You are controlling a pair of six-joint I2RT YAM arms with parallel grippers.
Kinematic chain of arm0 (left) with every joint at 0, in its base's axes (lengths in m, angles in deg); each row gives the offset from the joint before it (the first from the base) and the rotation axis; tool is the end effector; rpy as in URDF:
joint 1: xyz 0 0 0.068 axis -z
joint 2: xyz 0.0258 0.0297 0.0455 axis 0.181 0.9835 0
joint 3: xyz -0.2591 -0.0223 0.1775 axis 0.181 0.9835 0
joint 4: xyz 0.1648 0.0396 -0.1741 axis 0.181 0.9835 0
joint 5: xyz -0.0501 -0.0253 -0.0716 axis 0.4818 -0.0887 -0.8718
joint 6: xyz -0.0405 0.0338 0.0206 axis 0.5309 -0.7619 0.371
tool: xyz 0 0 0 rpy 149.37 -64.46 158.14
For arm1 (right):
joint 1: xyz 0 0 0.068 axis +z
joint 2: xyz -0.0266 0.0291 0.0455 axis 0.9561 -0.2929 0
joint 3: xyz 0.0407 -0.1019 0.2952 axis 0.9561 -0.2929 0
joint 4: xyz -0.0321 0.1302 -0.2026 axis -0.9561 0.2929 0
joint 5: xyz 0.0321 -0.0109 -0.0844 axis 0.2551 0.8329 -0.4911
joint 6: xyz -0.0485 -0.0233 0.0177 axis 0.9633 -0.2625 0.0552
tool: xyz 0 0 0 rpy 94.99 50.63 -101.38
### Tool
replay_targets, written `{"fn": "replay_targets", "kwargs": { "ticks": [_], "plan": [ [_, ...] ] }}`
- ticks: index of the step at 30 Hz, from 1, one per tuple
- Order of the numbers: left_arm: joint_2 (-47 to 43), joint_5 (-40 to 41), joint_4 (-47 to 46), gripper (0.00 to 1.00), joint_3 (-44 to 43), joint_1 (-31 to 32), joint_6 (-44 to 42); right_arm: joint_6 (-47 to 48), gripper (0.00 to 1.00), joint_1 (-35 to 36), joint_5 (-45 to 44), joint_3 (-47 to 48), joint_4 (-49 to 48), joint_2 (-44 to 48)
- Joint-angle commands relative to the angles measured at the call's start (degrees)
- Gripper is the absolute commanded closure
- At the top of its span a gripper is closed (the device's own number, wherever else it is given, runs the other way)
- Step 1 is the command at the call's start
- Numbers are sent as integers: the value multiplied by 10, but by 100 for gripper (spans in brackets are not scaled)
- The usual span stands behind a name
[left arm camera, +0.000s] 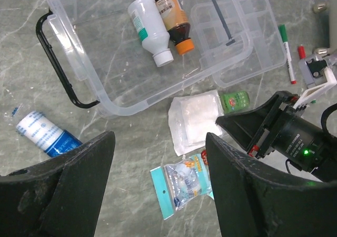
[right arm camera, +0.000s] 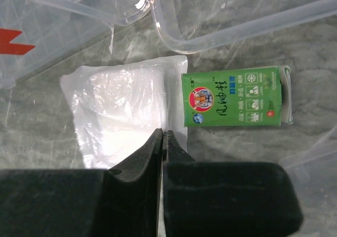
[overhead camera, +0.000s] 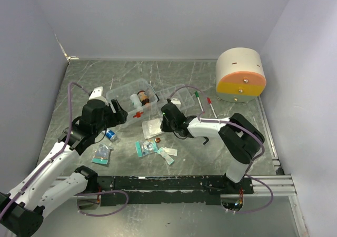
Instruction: Organize the medicine kit
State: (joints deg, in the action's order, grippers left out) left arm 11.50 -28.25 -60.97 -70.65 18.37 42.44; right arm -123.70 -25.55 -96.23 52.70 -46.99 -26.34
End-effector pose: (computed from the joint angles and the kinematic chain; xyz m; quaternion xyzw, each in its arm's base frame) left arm 0.1230 -0.0579 0.3239 -0.1080 0.8581 -0.1839 0.4671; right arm 0.2390 0.2503 0.2042 0.0005 0.9245 0.2097 0.3183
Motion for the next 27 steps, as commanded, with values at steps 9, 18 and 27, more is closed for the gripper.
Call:
{"fn": "replay_targets", "kwargs": {
  "ticks": [9, 18, 27],
  "plan": [
    [2, -27, -68, 18, 8, -1, 37, -5, 100, 1, -4, -60, -8, 155],
    [4, 20, -59, 13, -32, -3, 56, 10, 100, 1, -76, -78, 24, 295],
    [50, 76, 3, 7, -114, -31, 42, 38, 100, 1, -83, -29, 25, 337]
  ]
}}
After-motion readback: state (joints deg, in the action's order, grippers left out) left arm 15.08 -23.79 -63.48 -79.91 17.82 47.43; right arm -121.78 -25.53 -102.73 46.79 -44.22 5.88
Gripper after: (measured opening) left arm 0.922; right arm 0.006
